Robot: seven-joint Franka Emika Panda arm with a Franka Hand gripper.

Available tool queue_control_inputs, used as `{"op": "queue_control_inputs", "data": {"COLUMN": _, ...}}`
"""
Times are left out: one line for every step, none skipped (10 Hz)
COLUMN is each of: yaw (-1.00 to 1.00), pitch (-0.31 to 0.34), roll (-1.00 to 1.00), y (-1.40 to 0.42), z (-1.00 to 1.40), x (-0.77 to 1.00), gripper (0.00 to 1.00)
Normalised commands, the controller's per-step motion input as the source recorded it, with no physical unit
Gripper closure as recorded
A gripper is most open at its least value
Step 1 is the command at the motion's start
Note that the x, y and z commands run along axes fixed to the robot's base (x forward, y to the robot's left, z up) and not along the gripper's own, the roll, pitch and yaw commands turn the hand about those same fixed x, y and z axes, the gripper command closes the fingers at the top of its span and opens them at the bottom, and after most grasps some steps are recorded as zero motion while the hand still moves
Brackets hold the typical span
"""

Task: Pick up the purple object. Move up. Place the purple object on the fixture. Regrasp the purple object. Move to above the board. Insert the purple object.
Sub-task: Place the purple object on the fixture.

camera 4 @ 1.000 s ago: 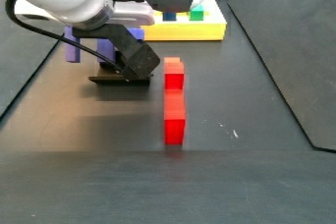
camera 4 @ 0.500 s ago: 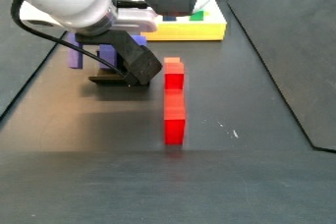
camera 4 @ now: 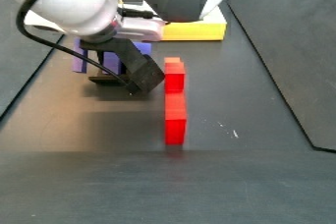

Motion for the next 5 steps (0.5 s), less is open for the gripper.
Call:
{"op": "queue_control_inputs", "data": {"yaw": 0.0, "pitch": -0.103, "roll": 0.02, "y": 0.0, "z": -0.09, "x": -0.15, "gripper": 1.0}}
{"op": "queue_control_inputs", "data": {"yaw": 0.0, "pitch": -0.069, "roll": 0.05, "y": 0.0, "z": -0.11, "x": -0.17, "gripper": 1.0}}
{"op": "queue_control_inputs", "data": {"yaw": 0.0, "pitch": -0.02, "roll": 0.03, "y": 0.0, "z": -0.09, "x": -0.18, "gripper": 1.0}}
{"op": "queue_control_inputs", "data": {"yaw": 0.0, "pitch": 0.0, "roll": 0.14, "y": 0.0, "z": -0.04, "x": 0.0, "gripper": 1.0}}
{"op": "queue_control_inputs", "data": {"yaw": 0.0, "pitch": 0.0, "roll": 0.0, "y": 0.0, "z": 0.0, "x": 0.0, "gripper": 1.0}}
